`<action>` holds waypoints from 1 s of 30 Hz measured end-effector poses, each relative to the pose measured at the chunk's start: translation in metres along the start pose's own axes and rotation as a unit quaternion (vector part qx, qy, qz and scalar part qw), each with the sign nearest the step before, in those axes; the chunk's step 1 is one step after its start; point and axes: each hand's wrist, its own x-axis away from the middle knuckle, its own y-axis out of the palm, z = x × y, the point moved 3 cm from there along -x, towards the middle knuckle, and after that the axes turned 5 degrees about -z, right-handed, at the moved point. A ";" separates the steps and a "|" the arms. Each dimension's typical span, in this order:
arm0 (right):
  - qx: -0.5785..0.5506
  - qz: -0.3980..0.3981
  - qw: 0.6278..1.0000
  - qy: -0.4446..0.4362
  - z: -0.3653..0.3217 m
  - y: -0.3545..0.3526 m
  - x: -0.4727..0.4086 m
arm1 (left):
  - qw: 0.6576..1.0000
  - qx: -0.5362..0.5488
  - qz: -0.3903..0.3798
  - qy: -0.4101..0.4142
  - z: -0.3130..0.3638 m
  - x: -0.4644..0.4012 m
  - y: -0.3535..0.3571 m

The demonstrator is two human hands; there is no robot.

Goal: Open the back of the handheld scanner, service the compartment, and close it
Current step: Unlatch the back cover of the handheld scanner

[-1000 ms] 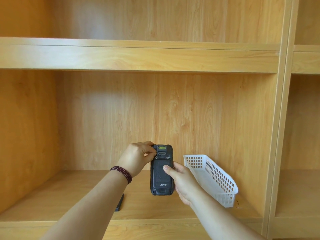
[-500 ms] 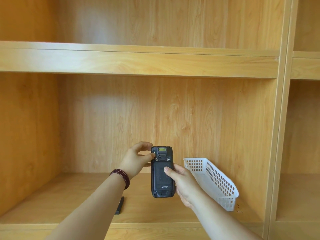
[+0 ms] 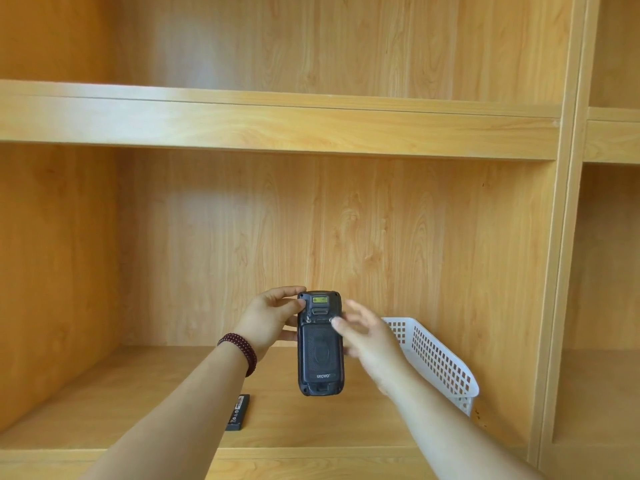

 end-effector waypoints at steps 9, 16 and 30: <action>0.324 -0.047 0.931 -0.163 -0.023 -0.012 -0.016 | 0.999 -0.033 0.013 0.007 -0.004 0.000 0.004; 0.479 -0.039 0.844 -0.238 -0.020 -0.014 -0.012 | 0.999 -0.040 0.009 0.001 -0.006 0.003 0.009; 0.555 0.039 0.722 -0.412 -0.007 -0.012 -0.014 | 0.999 -0.047 0.013 0.010 -0.007 0.004 0.012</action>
